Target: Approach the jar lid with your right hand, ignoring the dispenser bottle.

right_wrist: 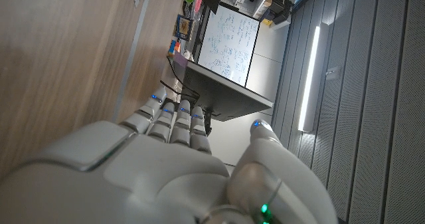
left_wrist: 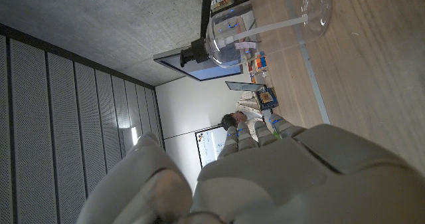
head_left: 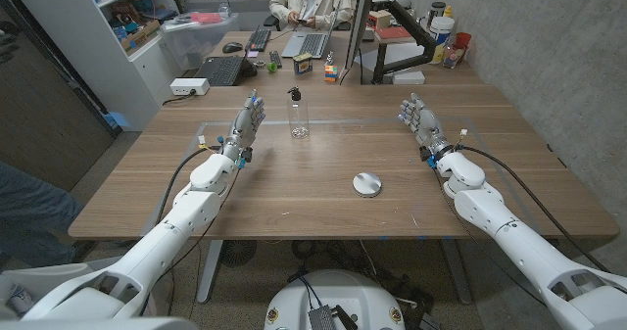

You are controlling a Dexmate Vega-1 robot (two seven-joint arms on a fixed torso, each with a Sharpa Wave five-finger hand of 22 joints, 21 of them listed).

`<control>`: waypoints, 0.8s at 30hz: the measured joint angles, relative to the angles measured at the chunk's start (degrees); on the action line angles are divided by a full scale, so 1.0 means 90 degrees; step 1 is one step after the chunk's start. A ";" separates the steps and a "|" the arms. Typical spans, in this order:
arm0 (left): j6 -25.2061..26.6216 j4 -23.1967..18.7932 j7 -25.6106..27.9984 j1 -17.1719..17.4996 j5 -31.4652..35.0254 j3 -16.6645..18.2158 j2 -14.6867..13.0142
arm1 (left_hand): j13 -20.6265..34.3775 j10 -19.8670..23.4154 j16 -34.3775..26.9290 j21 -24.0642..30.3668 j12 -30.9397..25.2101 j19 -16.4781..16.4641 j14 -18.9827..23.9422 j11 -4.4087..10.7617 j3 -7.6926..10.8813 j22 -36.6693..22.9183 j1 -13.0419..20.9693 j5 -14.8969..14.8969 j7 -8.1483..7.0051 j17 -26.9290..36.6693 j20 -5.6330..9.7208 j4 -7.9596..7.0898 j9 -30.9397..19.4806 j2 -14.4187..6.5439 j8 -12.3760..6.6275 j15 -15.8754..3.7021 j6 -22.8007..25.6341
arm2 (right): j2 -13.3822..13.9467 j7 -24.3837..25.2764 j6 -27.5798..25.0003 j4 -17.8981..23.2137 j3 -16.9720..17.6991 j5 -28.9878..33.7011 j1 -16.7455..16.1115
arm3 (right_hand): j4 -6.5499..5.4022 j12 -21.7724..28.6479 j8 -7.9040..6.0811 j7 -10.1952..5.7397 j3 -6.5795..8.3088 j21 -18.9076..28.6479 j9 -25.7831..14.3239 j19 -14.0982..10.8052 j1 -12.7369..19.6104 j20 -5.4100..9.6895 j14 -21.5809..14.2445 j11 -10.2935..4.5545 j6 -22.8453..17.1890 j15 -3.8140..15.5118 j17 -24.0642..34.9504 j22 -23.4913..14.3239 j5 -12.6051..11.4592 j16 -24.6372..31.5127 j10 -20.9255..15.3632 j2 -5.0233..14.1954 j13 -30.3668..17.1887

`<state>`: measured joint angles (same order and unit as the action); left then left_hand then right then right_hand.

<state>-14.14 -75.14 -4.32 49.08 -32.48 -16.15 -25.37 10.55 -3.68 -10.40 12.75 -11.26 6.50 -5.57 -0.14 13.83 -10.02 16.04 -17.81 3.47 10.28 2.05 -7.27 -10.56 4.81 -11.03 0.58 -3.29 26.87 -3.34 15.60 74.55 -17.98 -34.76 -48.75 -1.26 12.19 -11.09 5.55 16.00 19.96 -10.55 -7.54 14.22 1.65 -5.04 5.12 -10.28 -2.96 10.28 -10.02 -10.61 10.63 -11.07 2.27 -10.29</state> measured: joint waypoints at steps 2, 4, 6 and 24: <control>0.0098 -0.0014 -0.0123 0.0027 0.0205 0.0191 0.0154 | 0.0000 0.0000 0.0000 0.0000 0.0000 0.0000 0.0000 0.0000 0.0000 0.0000 0.0000 0.0000 0.0000 0.0000 0.0000 0.0000 0.0000 0.0000 0.0000 0.0000 0.0000 | -0.0101 -0.0063 -0.0055 0.0009 0.0134 0.0104 -0.0025 | 0.0000 0.0000 0.0000 0.0000 0.0000 0.0000 0.0000 0.0000 0.0000 0.0000 0.0000 0.0000 0.0000 0.0000 0.0000 0.0000 0.0000 0.0000 0.0000 0.0000 0.0000; 0.0214 -0.0035 -0.0299 0.0068 0.0483 0.0511 0.0430 | 0.0000 0.0000 0.0000 0.0000 0.0000 0.0000 0.0000 0.0000 0.0000 0.0000 0.0000 0.0000 0.0000 0.0000 0.0000 0.0000 0.0000 0.0000 0.0000 0.0000 0.0000 | -0.0224 -0.0179 -0.0149 0.0018 0.0302 0.0285 -0.0054 | 0.0000 0.0000 0.0000 -0.0035 0.0000 0.0000 0.0000 0.0000 0.0000 0.0000 0.0000 0.0000 -0.0035 0.0000 0.0000 0.0000 0.0000 0.0000 0.0000 0.0000 0.0000; 0.0302 -0.0046 -0.0431 0.0090 0.0700 0.0719 0.0624 | 0.0000 0.0001 0.0000 0.0000 0.0000 0.0000 0.0001 0.0000 0.0000 0.0000 0.0000 0.0000 0.0000 0.0000 0.0000 0.0000 0.0000 0.0000 0.0000 -0.0001 0.0000 | -0.0321 -0.0244 -0.0195 0.0020 0.0434 0.0385 -0.0073 | 0.0000 0.0000 0.0000 -0.0034 0.0000 0.0000 0.0000 0.0000 0.0000 0.0000 0.0000 0.0000 -0.0033 0.0000 0.0000 0.0000 0.0000 0.0000 0.0000 0.0000 0.0000; 0.0778 -0.0139 -0.1530 0.0129 0.2342 0.2307 0.2118 | -0.0001 0.0004 0.0001 0.0000 0.0000 -0.0001 0.0003 0.0003 0.0000 0.0001 0.0024 -0.0024 -0.0001 -0.0001 0.0000 0.0000 0.0001 -0.0025 0.0000 -0.0002 0.0001 | -0.1087 -0.0842 -0.0526 0.0035 0.1368 0.1286 -0.0153 | 0.0000 0.0000 0.0000 -0.0036 0.0000 0.0000 0.0001 0.0001 0.0000 -0.0001 0.0001 0.0000 -0.0030 0.0000 -0.0001 0.0001 0.0000 0.0000 0.0000 0.0000 0.0001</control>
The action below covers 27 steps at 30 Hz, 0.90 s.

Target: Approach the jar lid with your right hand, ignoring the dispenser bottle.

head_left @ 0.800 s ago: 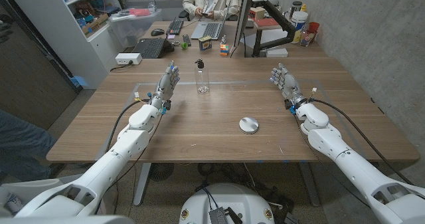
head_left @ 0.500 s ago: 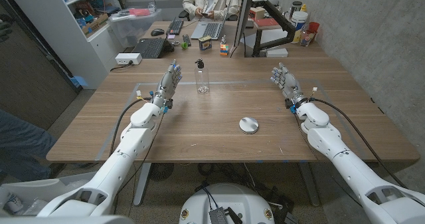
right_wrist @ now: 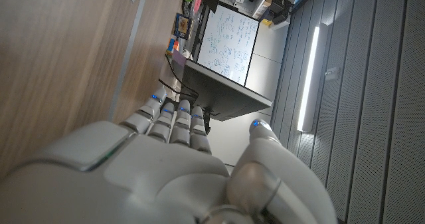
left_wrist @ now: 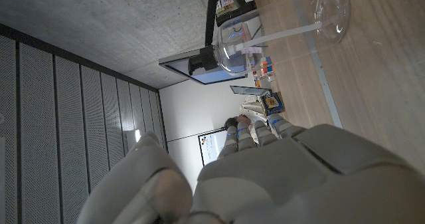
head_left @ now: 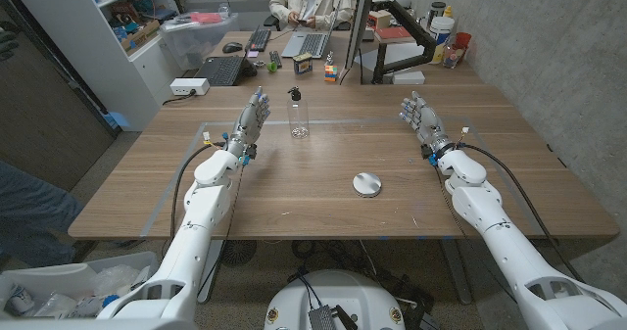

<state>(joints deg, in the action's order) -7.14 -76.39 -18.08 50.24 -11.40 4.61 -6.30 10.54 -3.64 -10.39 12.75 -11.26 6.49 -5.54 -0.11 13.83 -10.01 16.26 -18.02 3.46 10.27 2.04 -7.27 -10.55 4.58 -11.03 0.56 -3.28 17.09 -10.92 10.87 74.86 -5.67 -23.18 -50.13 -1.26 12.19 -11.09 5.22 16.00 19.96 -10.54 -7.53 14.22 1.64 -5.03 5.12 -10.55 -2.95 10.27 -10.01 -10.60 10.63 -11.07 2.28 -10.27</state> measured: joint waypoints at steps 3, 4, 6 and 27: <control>0.0042 -0.0012 -0.0133 -0.0018 0.0193 0.0181 0.0168 | 0.0000 0.0000 0.0000 0.0000 0.0000 0.0000 0.0000 0.0000 0.0000 0.0000 0.0000 0.0000 0.0000 0.0000 0.0000 0.0000 0.0000 0.0000 0.0000 0.0000 0.0000 | -0.0091 -0.0075 -0.0031 0.0001 0.0099 0.0110 -0.0001 | 0.0000 0.0000 0.0000 0.0000 0.0000 -0.0028 0.0000 0.0000 0.0000 0.0000 0.0000 0.0000 0.0000 0.0000 0.0000 0.0000 0.0000 0.0000 0.0000 0.0000 0.0000; 0.0061 -0.0016 -0.0188 -0.0022 0.0276 0.0264 0.0245 | 0.0000 0.0000 0.0000 0.0000 0.0000 0.0000 0.0000 0.0000 0.0000 0.0000 0.0000 0.0000 0.0000 0.0000 0.0000 0.0000 0.0000 0.0000 0.0000 0.0000 0.0000 | -0.0124 -0.0110 -0.0045 0.0001 0.0134 0.0159 -0.0001 | 0.0000 0.0000 0.0000 0.0000 0.0000 -0.0030 0.0000 0.0000 0.0000 0.0000 0.0000 0.0000 0.0000 0.0000 0.0000 0.0000 0.0000 0.0000 0.0000 0.0000 0.0000; 0.0074 -0.0019 -0.0247 -0.0027 0.0358 0.0325 0.0299 | 0.0000 0.0000 0.0000 0.0000 0.0000 0.0000 0.0000 0.0000 0.0000 0.0000 0.0025 0.0000 0.0000 0.0000 0.0000 0.0000 0.0000 -0.0025 0.0000 0.0000 0.0000 | -0.0164 -0.0137 -0.0058 0.0001 0.0172 0.0201 -0.0001 | 0.0000 0.0000 0.0000 0.0000 0.0000 -0.0029 0.0000 0.0000 0.0000 0.0000 0.0000 0.0000 0.0000 0.0000 0.0000 0.0000 0.0000 0.0000 0.0000 0.0000 0.0000; 0.0237 -0.0195 -0.0672 -0.0015 0.1019 0.0891 0.0823 | -0.0001 -0.0022 0.0001 -0.0032 0.0000 -0.0001 0.0001 -0.0023 0.0000 0.0001 0.0050 0.0000 0.0000 -0.0001 0.0000 0.0000 0.0001 -0.0050 0.0000 0.0000 0.0000 | -0.0479 -0.0384 -0.0064 -0.0023 0.0497 0.0561 -0.0029 | 0.0044 0.0000 0.0000 -0.0059 0.0007 -0.0076 0.0001 -0.0001 0.0000 -0.0002 -0.0034 -0.0024 -0.0058 0.0035 -0.0001 0.0001 0.0000 0.0000 0.0026 0.0000 0.0001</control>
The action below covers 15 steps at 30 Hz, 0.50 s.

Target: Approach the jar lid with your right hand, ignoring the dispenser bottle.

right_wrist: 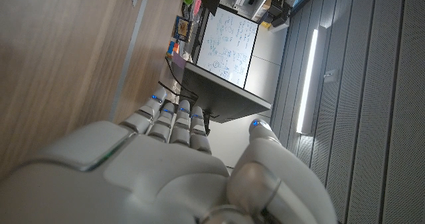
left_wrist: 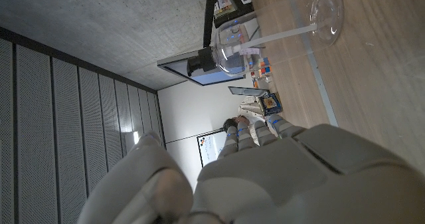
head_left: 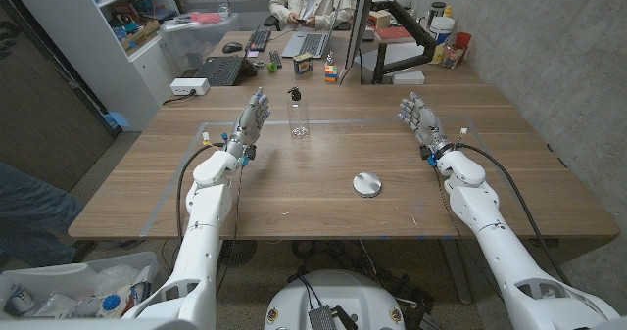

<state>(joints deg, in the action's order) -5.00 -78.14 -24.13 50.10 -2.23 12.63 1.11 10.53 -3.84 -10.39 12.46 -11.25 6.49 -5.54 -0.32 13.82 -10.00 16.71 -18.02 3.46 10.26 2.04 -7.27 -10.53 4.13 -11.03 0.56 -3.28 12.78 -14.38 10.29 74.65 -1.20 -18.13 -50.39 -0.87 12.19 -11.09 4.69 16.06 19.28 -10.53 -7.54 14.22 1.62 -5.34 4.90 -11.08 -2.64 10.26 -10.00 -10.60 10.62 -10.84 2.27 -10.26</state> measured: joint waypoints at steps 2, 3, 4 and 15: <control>0.0009 -0.0012 -0.0018 0.0005 0.0023 0.0017 0.0015 | 0.0000 0.0000 0.0000 0.0000 0.0000 0.0000 0.0000 0.0000 0.0000 0.0000 0.0000 0.0000 0.0000 0.0000 0.0000 0.0000 0.0000 0.0000 0.0000 0.0000 0.0000 | -0.0023 -0.0012 0.0023 -0.0001 0.0020 0.0011 -0.0002 | 0.0000 0.0000 0.0000 -0.0010 0.0000 -0.0004 0.0000 -0.0021 0.0016 -0.0021 0.0000 0.0000 -0.0010 0.0000 0.0000 0.0000 0.0000 0.0000 0.0000 0.0016 0.0000; 0.0016 -0.0031 -0.0033 0.0011 0.0046 0.0039 0.0036 | 0.0000 0.0000 0.0000 0.0000 0.0000 0.0000 0.0000 0.0000 0.0000 0.0000 0.0000 0.0000 0.0000 0.0000 0.0000 0.0000 0.0000 0.0000 0.0000 0.0000 0.0000 | -0.0029 -0.0012 0.0023 -0.0003 0.0025 0.0011 -0.0002 | 0.0000 0.0000 0.0000 -0.0011 0.0000 -0.0024 0.0000 -0.0021 0.0055 -0.0021 0.0000 0.0000 -0.0011 0.0000 0.0000 0.0000 0.0000 0.0000 0.0000 0.0056 0.0000; 0.0019 -0.0044 -0.0045 0.0021 0.0058 0.0056 0.0053 | 0.0000 0.0000 0.0000 0.0000 0.0000 0.0000 0.0000 0.0000 0.0000 0.0000 0.0000 0.0000 0.0000 0.0000 0.0000 0.0000 0.0000 0.0000 0.0000 0.0000 0.0000 | -0.0039 -0.0040 0.0088 -0.0013 0.0034 0.0038 -0.0002 | -0.0001 0.0000 0.0000 -0.0035 0.0001 -0.0024 0.0000 -0.0021 0.0087 -0.0021 0.0000 -0.0002 -0.0035 0.0000 0.0000 0.0000 0.0000 0.0000 -0.0002 0.0087 0.0000; 0.0028 -0.0134 -0.0106 0.0076 0.0154 0.0164 0.0154 | -0.0001 0.0000 0.0000 0.0000 0.0000 0.0000 -0.0016 0.0000 -0.0028 0.0000 0.0000 -0.0025 0.0000 0.0000 0.0000 0.0027 0.0000 0.0000 -0.0025 0.0017 0.0000 | -0.0112 -0.0156 0.0349 -0.0135 0.0092 0.0105 0.0034 | 0.0035 0.0000 0.0000 -0.0104 0.0072 -0.0073 0.0001 -0.0021 0.0124 -0.0021 -0.0034 -0.0034 -0.0030 0.0034 0.0014 0.0001 0.0000 0.0000 -0.0034 0.0178 0.0000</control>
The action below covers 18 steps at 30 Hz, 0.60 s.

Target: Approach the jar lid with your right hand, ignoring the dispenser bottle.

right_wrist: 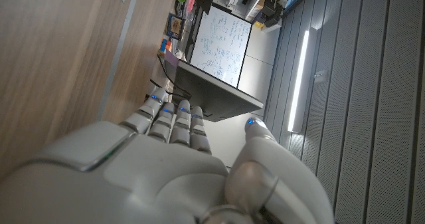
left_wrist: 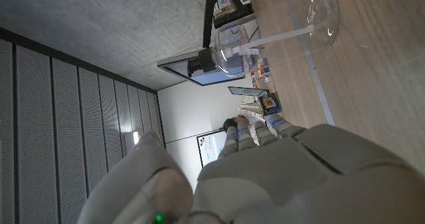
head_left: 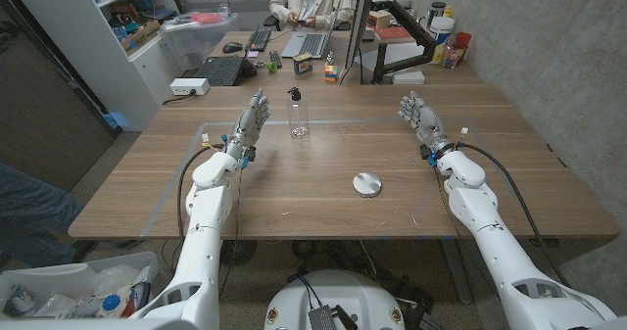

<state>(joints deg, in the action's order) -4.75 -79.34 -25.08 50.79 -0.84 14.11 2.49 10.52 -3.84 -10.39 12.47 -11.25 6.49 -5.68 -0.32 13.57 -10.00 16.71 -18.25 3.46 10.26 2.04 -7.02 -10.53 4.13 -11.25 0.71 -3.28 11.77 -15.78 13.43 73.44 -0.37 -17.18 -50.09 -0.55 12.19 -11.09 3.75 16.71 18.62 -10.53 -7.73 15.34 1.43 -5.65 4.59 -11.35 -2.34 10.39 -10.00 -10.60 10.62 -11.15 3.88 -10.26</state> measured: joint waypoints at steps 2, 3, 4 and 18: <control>0.0000 -0.0013 -0.0002 0.0008 0.0004 0.0008 0.0013 | 0.0000 0.0000 0.0000 0.0000 0.0000 0.0000 0.0000 0.0000 0.0000 0.0000 0.0021 0.0000 0.0000 0.0000 0.0000 0.0000 0.0000 -0.0021 0.0000 0.0000 0.0000 | -0.0005 -0.0024 0.0054 -0.0013 0.0004 0.0007 0.0008 | 0.0000 0.0000 0.0000 -0.0010 0.0000 0.0000 0.0000 0.0000 0.0000 0.0000 -0.0020 0.0000 -0.0013 0.0020 0.0000 0.0000 0.0000 0.0000 0.0000 0.0000 0.0000; 0.0002 -0.0023 -0.0012 0.0014 0.0019 0.0013 0.0016 | 0.0000 0.0000 0.0000 0.0000 0.0000 0.0000 0.0000 0.0000 0.0000 0.0000 0.0025 0.0000 0.0000 0.0000 0.0000 0.0000 0.0000 -0.0025 0.0000 0.0000 0.0000 | -0.0015 -0.0035 0.0084 -0.0038 0.0011 0.0010 0.0020 | 0.0000 0.0000 0.0000 -0.0022 0.0000 0.0000 0.0000 0.0000 0.0000 0.0000 -0.0025 0.0000 -0.0024 0.0025 0.0000 0.0000 0.0000 0.0000 0.0000 0.0000 0.0000; 0.0003 -0.0025 -0.0014 0.0014 0.0025 0.0015 0.0017 | 0.0000 0.0000 -0.0002 0.0000 0.0000 0.0000 0.0000 0.0000 0.0000 0.0000 0.0025 0.0000 0.0000 0.0000 0.0000 0.0000 0.0000 -0.0025 0.0000 0.0000 0.0000 | -0.0022 -0.0038 0.0089 -0.0055 0.0017 0.0011 0.0029 | 0.0026 0.0000 0.0000 -0.0022 0.0010 0.0000 0.0000 0.0000 0.0000 0.0000 -0.0034 -0.0017 -0.0025 0.0035 0.0000 0.0000 0.0000 0.0000 -0.0017 0.0000 0.0000; 0.0034 -0.0112 -0.0035 0.0056 0.0086 0.0056 0.0049 | 0.0000 0.0001 -0.0028 0.0000 -0.0025 0.0000 0.0000 0.0000 0.0000 0.0000 0.0025 0.0000 0.0010 -0.0001 0.0000 0.0000 0.0001 -0.0025 0.0000 0.0000 0.0041 | -0.0087 -0.0212 0.0530 -0.0276 0.0072 0.0011 0.0108 | 0.0088 0.0000 0.0000 -0.0273 0.0052 -0.0075 0.0000 -0.0036 0.0101 0.0036 -0.0066 -0.0101 0.0068 0.0115 0.0000 0.0001 -0.0024 0.0000 0.0033 0.0101 0.0000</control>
<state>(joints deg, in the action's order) -4.45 -80.35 -25.39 51.29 -0.07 14.61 2.93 10.52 -3.83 -10.63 12.47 -11.48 6.48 -5.68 -0.31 13.58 -10.00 16.93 -18.25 3.55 10.25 2.04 -7.02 -10.53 3.90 -11.25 0.71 -2.91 10.98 -17.69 18.20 70.95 0.28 -17.08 -49.11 0.25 12.19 -11.09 1.30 17.17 17.94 -10.53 -8.05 16.25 1.76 -6.24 3.69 -10.74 -1.30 10.39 -9.99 -10.82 10.62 -10.85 4.78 -10.26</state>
